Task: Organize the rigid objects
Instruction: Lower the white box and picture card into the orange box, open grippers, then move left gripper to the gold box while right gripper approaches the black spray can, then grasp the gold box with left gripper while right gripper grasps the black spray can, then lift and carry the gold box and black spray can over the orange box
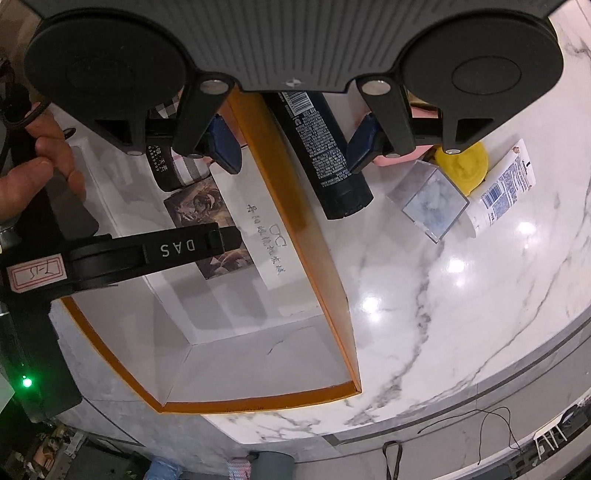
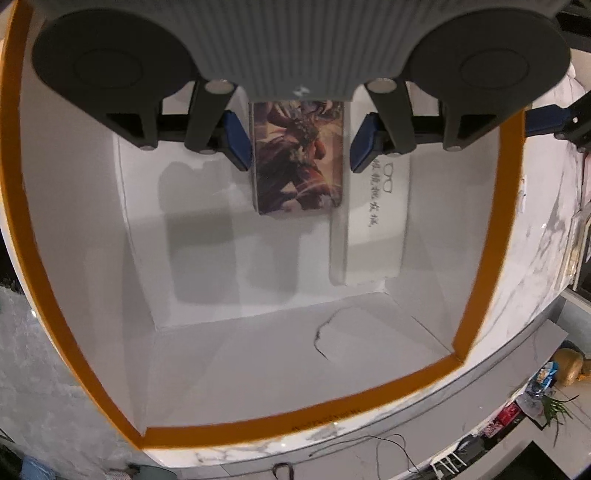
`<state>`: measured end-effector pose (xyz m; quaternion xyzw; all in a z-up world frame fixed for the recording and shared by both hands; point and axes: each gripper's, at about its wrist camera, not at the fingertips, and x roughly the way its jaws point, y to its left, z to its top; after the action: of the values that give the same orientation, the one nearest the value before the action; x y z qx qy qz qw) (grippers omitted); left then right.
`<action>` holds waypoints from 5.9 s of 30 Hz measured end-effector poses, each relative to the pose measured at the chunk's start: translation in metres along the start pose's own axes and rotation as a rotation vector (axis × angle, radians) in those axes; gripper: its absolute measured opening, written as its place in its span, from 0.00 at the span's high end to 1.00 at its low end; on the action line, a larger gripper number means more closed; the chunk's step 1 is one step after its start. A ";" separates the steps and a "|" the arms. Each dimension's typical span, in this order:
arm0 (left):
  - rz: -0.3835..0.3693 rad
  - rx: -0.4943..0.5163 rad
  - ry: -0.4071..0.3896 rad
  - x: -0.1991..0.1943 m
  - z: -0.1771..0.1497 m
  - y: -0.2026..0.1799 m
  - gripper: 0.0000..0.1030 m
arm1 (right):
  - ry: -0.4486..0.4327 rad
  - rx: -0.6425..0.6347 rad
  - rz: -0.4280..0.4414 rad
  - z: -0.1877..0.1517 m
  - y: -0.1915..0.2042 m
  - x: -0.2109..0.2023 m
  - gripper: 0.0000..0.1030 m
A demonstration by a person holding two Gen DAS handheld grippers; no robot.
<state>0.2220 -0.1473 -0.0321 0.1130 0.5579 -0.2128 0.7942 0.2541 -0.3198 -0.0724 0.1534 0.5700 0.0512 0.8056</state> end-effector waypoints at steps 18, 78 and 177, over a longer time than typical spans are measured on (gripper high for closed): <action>-0.048 -0.032 -0.136 -0.048 -0.016 0.015 0.28 | -0.166 -0.220 -0.042 -0.023 0.040 -0.056 0.49; 0.021 -0.030 -0.143 -0.015 -0.124 0.103 0.35 | 0.157 -1.019 -0.357 -0.091 0.215 0.031 0.51; -0.029 -0.095 -0.334 -0.102 -0.072 0.067 0.35 | -0.235 -0.518 -0.118 -0.071 0.148 -0.142 0.62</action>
<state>0.1636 -0.0360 0.0342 0.0304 0.4289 -0.2133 0.8773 0.1524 -0.2028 0.0798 -0.0858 0.4484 0.1300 0.8801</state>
